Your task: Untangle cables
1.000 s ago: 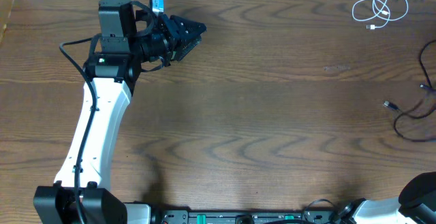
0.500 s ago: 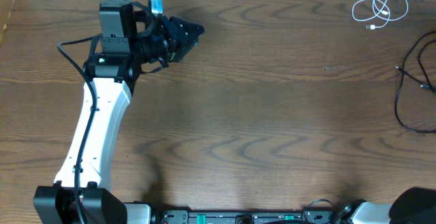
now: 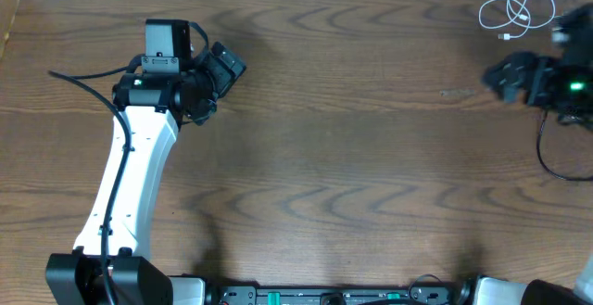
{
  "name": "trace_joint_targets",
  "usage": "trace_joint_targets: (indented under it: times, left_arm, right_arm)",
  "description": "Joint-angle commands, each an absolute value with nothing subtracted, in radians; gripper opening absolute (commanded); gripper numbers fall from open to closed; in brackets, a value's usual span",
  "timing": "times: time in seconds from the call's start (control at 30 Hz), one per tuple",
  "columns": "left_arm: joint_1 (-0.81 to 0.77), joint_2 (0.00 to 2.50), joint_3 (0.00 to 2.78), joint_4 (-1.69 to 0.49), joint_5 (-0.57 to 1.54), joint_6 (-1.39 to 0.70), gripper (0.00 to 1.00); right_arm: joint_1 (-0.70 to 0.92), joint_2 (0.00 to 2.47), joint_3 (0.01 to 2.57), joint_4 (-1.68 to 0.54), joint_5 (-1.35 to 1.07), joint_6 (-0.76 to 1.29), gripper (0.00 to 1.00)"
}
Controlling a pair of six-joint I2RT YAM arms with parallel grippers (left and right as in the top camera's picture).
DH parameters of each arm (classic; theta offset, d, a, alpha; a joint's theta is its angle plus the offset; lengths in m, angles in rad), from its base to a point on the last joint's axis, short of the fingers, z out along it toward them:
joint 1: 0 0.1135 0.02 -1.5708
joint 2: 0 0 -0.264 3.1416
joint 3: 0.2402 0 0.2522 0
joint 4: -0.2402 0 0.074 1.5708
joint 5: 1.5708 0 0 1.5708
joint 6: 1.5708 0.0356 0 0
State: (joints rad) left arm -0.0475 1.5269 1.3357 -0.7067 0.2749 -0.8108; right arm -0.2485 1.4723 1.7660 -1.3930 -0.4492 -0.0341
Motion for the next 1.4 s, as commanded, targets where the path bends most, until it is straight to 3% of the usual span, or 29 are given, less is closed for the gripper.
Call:
trace_joint_targets:
  times: [0.0, 0.1, 0.3, 0.8, 1.07, 1.37]
  left_arm:
    - [-0.045, 1.515, 1.350, -0.710, 0.197, -0.797, 0.98]
    - [-0.045, 1.515, 1.350, -0.710, 0.197, -0.797, 0.98]
    - [-0.045, 1.515, 1.350, -0.710, 0.197, -0.797, 0.98]
    - [-0.045, 1.515, 1.350, -0.710, 0.197, -0.797, 0.98]
    - [-0.045, 1.515, 1.350, -0.710, 0.197, -0.797, 0.98]
    - [-0.045, 1.515, 1.350, -0.710, 0.197, -0.797, 0.98]
  right_arm:
    - [-0.134, 1.443, 1.773, -1.416, -0.250, -0.069, 0.93]
    - [-0.035, 1.422, 1.773, -1.429, -0.244, -0.041, 0.99]
    - [0.094, 1.412, 1.773, -1.436, -0.275, 0.115, 0.99]
    - [0.116, 1.407, 1.773, -1.501, -0.256, 0.075, 0.99]
    - [0.122, 1.343, 1.735, -1.299, -0.252, -0.110, 0.99]
    - [0.117, 1.003, 1.295, -0.824, -0.175, -0.155, 0.99]
